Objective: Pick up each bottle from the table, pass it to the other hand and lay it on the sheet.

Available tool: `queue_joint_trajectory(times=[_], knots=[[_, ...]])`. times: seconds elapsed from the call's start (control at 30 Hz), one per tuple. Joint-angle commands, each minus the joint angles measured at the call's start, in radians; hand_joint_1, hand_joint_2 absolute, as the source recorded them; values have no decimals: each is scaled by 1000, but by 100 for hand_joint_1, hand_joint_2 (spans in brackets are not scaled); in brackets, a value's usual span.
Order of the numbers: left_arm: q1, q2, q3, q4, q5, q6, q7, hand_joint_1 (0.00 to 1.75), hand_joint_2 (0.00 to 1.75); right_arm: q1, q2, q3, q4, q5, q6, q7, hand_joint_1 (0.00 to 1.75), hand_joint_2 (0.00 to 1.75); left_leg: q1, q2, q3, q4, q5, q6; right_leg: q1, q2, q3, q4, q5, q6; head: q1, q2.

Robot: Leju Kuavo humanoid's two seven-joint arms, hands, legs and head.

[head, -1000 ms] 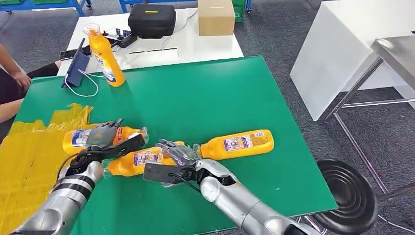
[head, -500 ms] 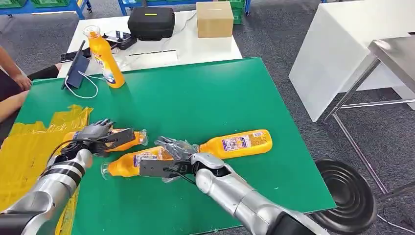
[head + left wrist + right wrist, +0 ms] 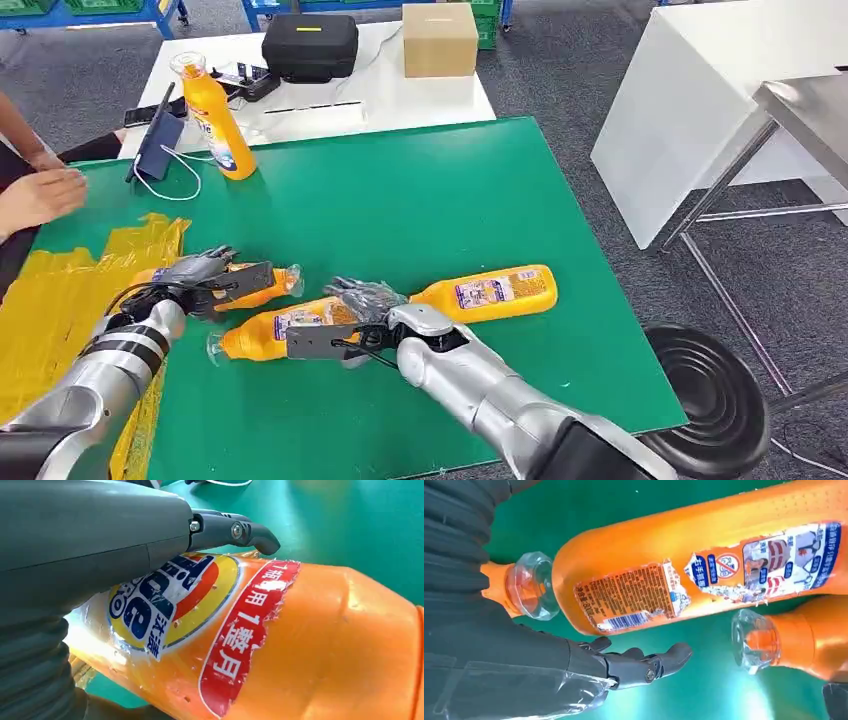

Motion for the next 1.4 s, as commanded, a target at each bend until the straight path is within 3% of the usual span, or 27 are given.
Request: queue_joint_trajectory(times=[0.03, 0.27, 1.0, 1.07, 1.17, 1.4], knots=[[-1, -6, -32, 68, 17, -20, -22, 0, 175, -73, 9, 81, 137, 37, 9, 6, 0, 175, 1, -2, -1, 0, 1, 0, 1, 3, -1, -1, 1, 0, 0, 0], [-19, -23, -78, 52, 57, -45, -57, 0, 175, -32, 31, 170, 244, 140, 24, -6, 0, 175, 0, -4, 0, 0, 1, 0, 1, -1, 1, -1, 0, 0, 0, 0], [-26, -29, -121, 47, 106, -53, -83, 0, 175, -14, 47, 223, 248, 197, 31, 1, 0, 175, 0, -3, 1, -1, 1, 0, 1, -1, 1, -2, 0, 0, 0, 0], [-24, -23, -134, 41, 119, -53, -90, 0, 175, -8, 47, 232, 252, 197, 35, -2, 169, 175, 1, -4, 1, 0, 1, 0, 1, -1, 1, -2, 0, 0, 0, 0], [1, -13, -160, 2, 137, -49, -143, 0, 175, 18, 47, 210, 261, 174, 14, 25, 175, 175, 1, -5, 0, 0, 1, 0, 2, 0, 0, -2, 1, 0, 0, 0], [50, 14, -217, -100, 200, -66, -139, 0, 175, 13, 47, 171, 274, 119, -31, 38, 175, 175, 1, -3, 1, -2, 1, 0, 2, 1, 2, -4, 2, 0, 0, 0]])
